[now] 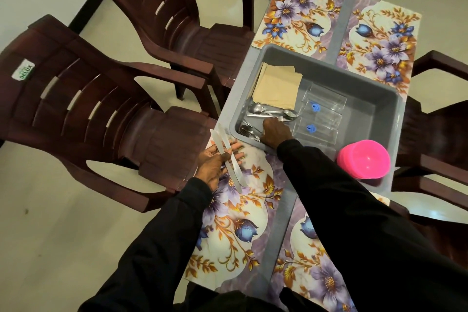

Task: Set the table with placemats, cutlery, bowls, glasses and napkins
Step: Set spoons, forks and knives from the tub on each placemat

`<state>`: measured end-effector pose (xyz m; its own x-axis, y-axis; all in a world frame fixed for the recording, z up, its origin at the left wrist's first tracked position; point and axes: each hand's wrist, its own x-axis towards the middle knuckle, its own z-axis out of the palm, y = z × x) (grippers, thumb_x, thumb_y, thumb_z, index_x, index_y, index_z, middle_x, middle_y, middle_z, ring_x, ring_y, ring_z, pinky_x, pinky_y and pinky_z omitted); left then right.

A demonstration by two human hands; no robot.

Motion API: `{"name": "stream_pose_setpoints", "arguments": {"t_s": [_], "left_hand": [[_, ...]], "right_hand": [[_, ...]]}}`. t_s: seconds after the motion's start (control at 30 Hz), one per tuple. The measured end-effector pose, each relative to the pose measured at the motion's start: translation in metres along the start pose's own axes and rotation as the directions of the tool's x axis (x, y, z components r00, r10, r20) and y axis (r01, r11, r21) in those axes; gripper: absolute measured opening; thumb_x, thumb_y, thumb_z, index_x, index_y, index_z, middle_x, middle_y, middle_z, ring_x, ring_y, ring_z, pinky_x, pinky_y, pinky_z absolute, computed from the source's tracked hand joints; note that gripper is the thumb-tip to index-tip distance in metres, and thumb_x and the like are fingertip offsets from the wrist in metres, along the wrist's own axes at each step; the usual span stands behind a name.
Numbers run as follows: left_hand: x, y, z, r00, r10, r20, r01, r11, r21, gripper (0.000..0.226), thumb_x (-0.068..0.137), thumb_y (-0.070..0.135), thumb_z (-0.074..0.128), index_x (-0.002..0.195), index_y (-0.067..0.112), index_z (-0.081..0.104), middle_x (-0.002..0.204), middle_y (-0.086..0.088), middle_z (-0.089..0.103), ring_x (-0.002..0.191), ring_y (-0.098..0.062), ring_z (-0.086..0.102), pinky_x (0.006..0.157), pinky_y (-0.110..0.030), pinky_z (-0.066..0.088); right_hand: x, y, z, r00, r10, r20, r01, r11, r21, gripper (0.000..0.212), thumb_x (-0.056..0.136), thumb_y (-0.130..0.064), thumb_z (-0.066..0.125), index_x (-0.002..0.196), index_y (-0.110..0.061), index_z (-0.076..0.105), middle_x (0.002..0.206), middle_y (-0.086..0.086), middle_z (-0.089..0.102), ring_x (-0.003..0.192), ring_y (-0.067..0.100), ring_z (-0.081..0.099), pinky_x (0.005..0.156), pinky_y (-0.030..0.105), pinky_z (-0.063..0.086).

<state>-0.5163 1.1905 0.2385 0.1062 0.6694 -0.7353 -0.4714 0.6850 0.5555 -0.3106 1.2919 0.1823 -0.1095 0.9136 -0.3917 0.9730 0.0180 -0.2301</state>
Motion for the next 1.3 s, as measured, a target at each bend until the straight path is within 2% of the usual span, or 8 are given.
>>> {"name": "stream_pose_setpoints", "arguments": {"t_s": [0.23, 0.43, 0.6, 0.77, 0.87, 1.03, 1.17, 1.3], "left_hand": [[-0.003, -0.002, 0.0, 0.999, 0.0, 0.037, 0.0, 1.0, -0.006, 0.03, 0.096, 0.0, 0.062, 0.125, -0.001, 0.067, 0.126, -0.021, 0.07, 0.123, -0.042, 0.064, 0.091, -0.047, 0.061], [-0.009, -0.004, 0.002, 0.998, 0.0, 0.068, -0.003, 0.999, 0.046, 0.03, 0.095, 0.001, 0.064, 0.124, 0.0, 0.069, 0.126, -0.02, 0.071, 0.12, -0.038, 0.067, 0.108, -0.054, 0.05], [-0.026, 0.001, 0.018, 0.996, -0.005, 0.091, 0.005, 1.0, -0.006, 0.034, 0.097, 0.002, 0.063, 0.131, -0.005, 0.063, 0.122, -0.02, 0.072, 0.115, -0.034, 0.07, 0.095, -0.048, 0.059], [-0.05, -0.004, 0.035, 0.994, -0.002, 0.112, 0.008, 0.998, -0.055, 0.032, 0.101, 0.013, 0.061, 0.129, -0.002, 0.064, 0.111, -0.018, 0.076, 0.095, -0.025, 0.077, 0.084, -0.039, 0.064], [-0.068, -0.014, 0.041, 0.992, 0.009, 0.122, -0.008, 1.0, -0.009, 0.037, 0.1, 0.02, 0.065, 0.131, 0.001, 0.065, 0.114, -0.018, 0.075, 0.093, -0.025, 0.076, 0.083, -0.038, 0.064], [-0.094, -0.041, 0.042, 0.997, 0.006, 0.076, -0.009, 0.999, 0.039, 0.036, 0.098, 0.012, 0.067, 0.132, 0.0, 0.064, 0.093, -0.011, 0.077, 0.075, -0.021, 0.075, 0.065, -0.033, 0.062], [-0.111, -0.061, 0.039, 0.999, -0.034, 0.02, 0.033, 0.997, 0.064, 0.029, 0.097, 0.015, 0.069, 0.121, 0.0, 0.066, 0.099, -0.017, 0.073, 0.084, -0.029, 0.072, 0.082, -0.044, 0.063], [-0.127, -0.081, 0.027, 0.999, -0.051, -0.003, 0.051, 0.989, 0.141, 0.04, 0.095, 0.021, 0.073, 0.129, 0.004, 0.065, 0.121, -0.022, 0.071, 0.111, -0.04, 0.068, 0.098, -0.051, 0.057]], "right_hand": [[-0.003, 0.017, 0.001, 0.984, 0.085, -0.159, -0.055, 0.981, 0.184, 0.01, 0.089, 0.0, 0.065, 0.079, -0.003, 0.067, 0.083, 0.014, 0.068, 0.08, 0.031, 0.067, 0.068, 0.034, 0.052], [-0.02, 0.009, -0.039, 0.942, 0.159, -0.294, 0.005, 0.873, 0.487, 0.008, 0.08, -0.01, 0.072, 0.072, -0.009, 0.075, 0.065, 0.008, 0.069, 0.06, 0.013, 0.06, 0.064, 0.039, 0.057], [-0.06, -0.017, -0.092, 0.99, 0.106, -0.094, -0.011, 0.715, 0.699, 0.019, 0.076, -0.009, 0.086, 0.093, -0.007, 0.076, 0.083, 0.0, 0.073, 0.07, 0.007, 0.069, 0.062, 0.015, 0.055], [-0.119, -0.032, -0.091, 0.999, -0.018, 0.049, -0.026, 0.651, 0.758, 0.021, 0.077, -0.008, 0.086, 0.092, -0.001, 0.075, 0.085, 0.006, 0.077, 0.078, 0.018, 0.075, 0.077, 0.036, 0.063], [-0.151, -0.037, -0.084, 0.998, -0.01, 0.061, -0.041, 0.625, 0.779, 0.013, 0.075, -0.007, 0.088, 0.082, -0.007, 0.077, 0.075, 0.001, 0.077, 0.072, 0.016, 0.075, 0.067, 0.029, 0.059], [-0.192, -0.036, -0.068, 0.999, 0.038, -0.026, -0.011, 0.75, 0.661, 0.021, 0.071, -0.019, 0.091, 0.085, -0.01, 0.078, 0.078, -0.001, 0.074, 0.07, 0.008, 0.069, 0.063, 0.023, 0.053], [-0.224, -0.027, -0.054, 0.994, 0.043, -0.096, 0.038, 0.706, 0.708, 0.024, 0.073, -0.02, 0.09, 0.091, -0.01, 0.078, 0.078, -0.005, 0.072, 0.066, 0.002, 0.066, 0.059, 0.009, 0.048], [-0.256, -0.007, -0.038, 0.995, 0.075, -0.071, 0.01, 0.614, 0.789, 0.022, 0.078, -0.019, 0.087, 0.094, -0.006, 0.079, 0.084, 0.001, 0.078, 0.071, 0.009, 0.072, 0.066, 0.016, 0.052]]}}
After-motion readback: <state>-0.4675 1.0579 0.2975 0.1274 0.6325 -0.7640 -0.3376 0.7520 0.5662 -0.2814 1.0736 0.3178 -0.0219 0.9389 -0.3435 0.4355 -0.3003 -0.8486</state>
